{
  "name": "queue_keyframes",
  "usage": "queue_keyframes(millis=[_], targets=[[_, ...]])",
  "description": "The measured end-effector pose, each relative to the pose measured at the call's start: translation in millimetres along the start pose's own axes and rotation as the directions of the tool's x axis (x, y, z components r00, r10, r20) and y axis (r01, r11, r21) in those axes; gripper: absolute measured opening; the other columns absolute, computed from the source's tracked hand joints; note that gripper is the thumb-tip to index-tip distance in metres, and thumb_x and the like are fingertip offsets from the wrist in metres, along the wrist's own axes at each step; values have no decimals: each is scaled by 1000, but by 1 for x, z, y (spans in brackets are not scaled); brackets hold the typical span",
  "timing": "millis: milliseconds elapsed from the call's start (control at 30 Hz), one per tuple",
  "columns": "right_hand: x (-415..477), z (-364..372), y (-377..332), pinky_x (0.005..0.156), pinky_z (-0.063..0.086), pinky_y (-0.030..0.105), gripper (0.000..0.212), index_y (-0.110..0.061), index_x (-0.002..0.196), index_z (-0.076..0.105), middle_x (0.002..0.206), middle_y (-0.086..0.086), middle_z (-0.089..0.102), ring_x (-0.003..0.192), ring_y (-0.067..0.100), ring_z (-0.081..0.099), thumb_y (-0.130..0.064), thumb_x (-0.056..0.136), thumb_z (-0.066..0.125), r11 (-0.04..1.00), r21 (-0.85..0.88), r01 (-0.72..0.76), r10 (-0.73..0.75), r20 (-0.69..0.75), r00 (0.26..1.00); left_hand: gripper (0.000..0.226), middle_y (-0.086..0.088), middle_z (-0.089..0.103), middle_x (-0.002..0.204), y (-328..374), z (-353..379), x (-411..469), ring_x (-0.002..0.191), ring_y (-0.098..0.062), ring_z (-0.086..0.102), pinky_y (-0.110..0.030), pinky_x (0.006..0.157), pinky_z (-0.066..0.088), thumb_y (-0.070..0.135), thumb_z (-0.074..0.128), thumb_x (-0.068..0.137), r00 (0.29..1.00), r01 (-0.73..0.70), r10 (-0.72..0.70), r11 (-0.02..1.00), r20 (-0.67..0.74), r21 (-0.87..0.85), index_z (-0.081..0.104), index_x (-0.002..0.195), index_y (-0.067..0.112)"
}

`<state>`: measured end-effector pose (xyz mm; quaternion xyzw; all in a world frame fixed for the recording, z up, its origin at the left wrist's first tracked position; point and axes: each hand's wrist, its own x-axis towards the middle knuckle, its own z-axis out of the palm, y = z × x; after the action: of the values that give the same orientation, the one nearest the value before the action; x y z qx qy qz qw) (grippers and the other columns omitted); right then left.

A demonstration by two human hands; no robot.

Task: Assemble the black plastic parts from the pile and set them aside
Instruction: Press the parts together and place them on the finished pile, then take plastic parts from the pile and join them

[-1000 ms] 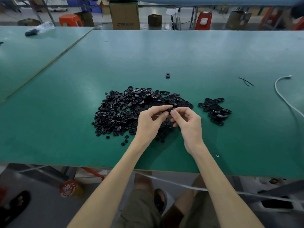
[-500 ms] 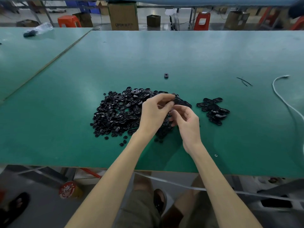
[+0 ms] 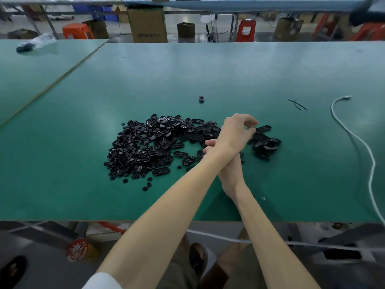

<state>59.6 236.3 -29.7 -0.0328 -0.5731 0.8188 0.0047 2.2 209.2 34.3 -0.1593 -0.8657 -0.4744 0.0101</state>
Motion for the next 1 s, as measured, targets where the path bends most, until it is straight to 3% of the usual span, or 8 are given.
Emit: queue_keyframes(millis=[100, 167, 267, 367, 500, 667, 867, 1000], targets=[[5, 1, 3, 67, 47, 32, 30, -12, 89, 68, 74, -7, 68, 71, 16, 57, 8, 101, 50, 969, -242, 53, -65, -41, 997, 23, -1, 76, 113, -8, -12, -4, 95, -16, 71, -34, 99, 55, 8, 59, 102, 996, 7, -7, 1000, -89, -7, 76, 117, 12], [6, 0, 4, 60, 43, 25, 26, -9, 80, 64, 62, -11, 63, 61, 11, 51, 9, 97, 56, 947, -300, 118, -140, -55, 989, 23, 4, 75, 112, -15, -28, -9, 92, -11, 68, -29, 93, 55, 10, 58, 102, 993, 12, -11, 1000, -115, 8, 77, 114, 16], [5, 0, 4, 62, 50, 24, 11, -8, 94, 69, 72, -2, 70, 64, 12, 62, 0, 100, 63, 942, -297, 157, -176, -37, 984, 23, 6, 75, 110, -31, -61, -17, 89, -7, 63, -21, 88, 51, 9, 60, 101, 993, 24, -11, 994, -115, 106, 77, 113, 17], [7, 0, 8, 66, 55, 26, 14, -12, 106, 72, 81, 1, 76, 73, 13, 69, -2, 100, 64, 946, -296, 132, -157, -63, 986, 21, 5, 75, 107, -55, -100, -29, 90, -7, 62, -21, 88, 49, 8, 64, 99, 993, 86, -60, 960, -105, 266, 76, 114, 16], [8, -1, 9, 65, 55, 25, 14, -10, 107, 71, 81, -1, 76, 75, 13, 70, -1, 99, 64, 953, -277, 123, -145, -59, 988, 12, 4, 71, 96, -86, -145, -50, 85, -7, 64, -29, 90, 55, 15, 77, 92, 973, 231, -217, 884, -81, 406, 74, 104, 16], [7, -1, 9, 65, 56, 25, 14, -9, 107, 72, 82, -1, 76, 75, 13, 70, 0, 99, 64, 950, -287, 128, -148, -51, 988, 22, 7, 67, 86, -106, -167, -69, 81, -9, 64, -30, 73, 50, 30, 90, 79, 914, 348, -405, 790, 3, 504, 73, 90, 21], [6, -2, 9, 66, 56, 24, 14, -9, 107, 72, 84, 1, 75, 75, 12, 70, 0, 99, 64, 948, -290, 133, -153, -47, 987, 10, 3, 72, 93, -107, -155, -77, 87, -16, 67, -34, 85, 52, 27, 76, 94, 959, 282, -248, 845, -135, 455, 78, 97, 17], [5, -2, 9, 65, 56, 25, 13, -11, 106, 74, 83, -1, 75, 75, 12, 69, -3, 99, 67, 941, -299, 156, -169, -17, 986, 6, 8, 71, 85, -98, -143, -76, 70, -7, 65, -18, 70, 48, 27, 73, 96, 978, 184, -154, 954, -142, 237, 75, 91, 25]])
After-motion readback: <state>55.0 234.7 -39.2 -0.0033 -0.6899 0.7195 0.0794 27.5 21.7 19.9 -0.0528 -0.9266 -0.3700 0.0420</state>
